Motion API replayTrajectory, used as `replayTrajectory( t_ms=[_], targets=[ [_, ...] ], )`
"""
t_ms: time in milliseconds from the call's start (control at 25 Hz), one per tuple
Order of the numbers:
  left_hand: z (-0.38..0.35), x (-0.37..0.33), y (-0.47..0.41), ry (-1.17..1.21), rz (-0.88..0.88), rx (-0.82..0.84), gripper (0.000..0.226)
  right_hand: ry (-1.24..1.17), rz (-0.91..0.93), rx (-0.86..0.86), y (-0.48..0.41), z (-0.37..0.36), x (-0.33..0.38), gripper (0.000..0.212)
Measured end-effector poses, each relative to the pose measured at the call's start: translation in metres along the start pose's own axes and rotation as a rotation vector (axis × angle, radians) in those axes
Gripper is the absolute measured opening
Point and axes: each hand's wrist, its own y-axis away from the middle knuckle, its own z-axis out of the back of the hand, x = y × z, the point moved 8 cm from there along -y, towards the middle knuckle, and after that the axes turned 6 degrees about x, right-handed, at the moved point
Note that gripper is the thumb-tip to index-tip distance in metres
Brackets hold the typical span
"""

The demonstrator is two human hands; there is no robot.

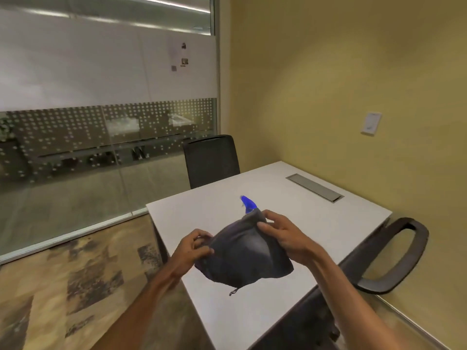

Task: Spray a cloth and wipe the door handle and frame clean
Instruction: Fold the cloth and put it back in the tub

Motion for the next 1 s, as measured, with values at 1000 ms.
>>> replayTrajectory(
  t_ms=[1000],
  targets=[
    [-0.009, 0.050, -0.107, 0.305, 0.256, -0.507, 0.081, -0.401, -0.212, 0.182, -0.122, 0.059, -0.151, 0.039]
  ],
)
